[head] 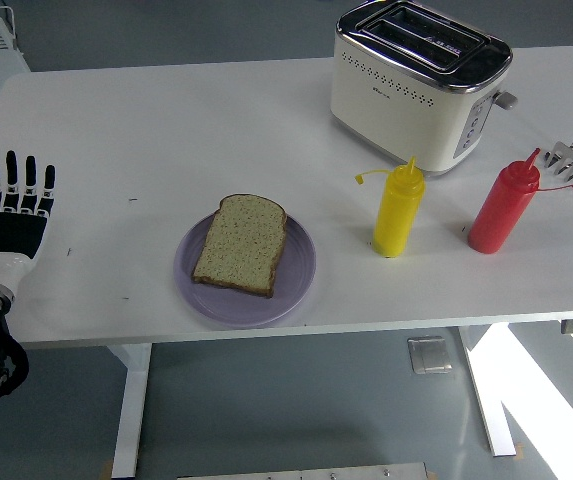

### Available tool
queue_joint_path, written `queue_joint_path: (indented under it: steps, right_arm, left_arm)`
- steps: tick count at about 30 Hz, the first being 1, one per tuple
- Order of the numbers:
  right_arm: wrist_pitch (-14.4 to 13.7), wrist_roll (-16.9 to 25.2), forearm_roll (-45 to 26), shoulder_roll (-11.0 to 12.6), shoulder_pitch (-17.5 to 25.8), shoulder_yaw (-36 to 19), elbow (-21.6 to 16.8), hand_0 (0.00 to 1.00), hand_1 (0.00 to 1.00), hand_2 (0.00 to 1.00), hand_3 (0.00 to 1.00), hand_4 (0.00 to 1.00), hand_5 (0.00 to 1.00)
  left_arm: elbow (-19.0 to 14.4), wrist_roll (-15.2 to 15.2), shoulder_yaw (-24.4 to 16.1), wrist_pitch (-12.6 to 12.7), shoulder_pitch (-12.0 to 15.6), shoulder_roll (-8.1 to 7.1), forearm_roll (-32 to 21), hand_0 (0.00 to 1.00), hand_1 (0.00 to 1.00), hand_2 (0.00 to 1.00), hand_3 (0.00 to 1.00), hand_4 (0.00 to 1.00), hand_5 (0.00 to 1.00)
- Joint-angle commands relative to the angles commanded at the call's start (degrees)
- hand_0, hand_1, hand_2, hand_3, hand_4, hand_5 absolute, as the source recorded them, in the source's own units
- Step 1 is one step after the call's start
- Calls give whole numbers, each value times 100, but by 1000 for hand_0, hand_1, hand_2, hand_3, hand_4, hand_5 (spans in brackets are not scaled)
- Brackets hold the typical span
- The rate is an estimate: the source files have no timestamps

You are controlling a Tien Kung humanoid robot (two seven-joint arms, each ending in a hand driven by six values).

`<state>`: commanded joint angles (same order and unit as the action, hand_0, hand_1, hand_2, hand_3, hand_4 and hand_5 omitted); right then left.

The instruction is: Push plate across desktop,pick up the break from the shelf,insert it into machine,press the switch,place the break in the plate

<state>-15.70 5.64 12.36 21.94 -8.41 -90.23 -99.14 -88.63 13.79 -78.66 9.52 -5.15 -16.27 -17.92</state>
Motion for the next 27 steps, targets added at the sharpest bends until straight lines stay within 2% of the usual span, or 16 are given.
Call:
queue_joint_path:
  steps: [19,27]
  right_arm:
    - [-123,150,65,57,94,-109,-27,783,729,710,682,775,565]
    - [-213,268,67,73,143,-167,-44,782,724,705,678,772,559]
  left_arm:
    - [44,9,107,36,-95,3,8,769,701,659,643,625,998]
    - [24,56,143,106,-136,-3,187,768,701,660,644,624,998]
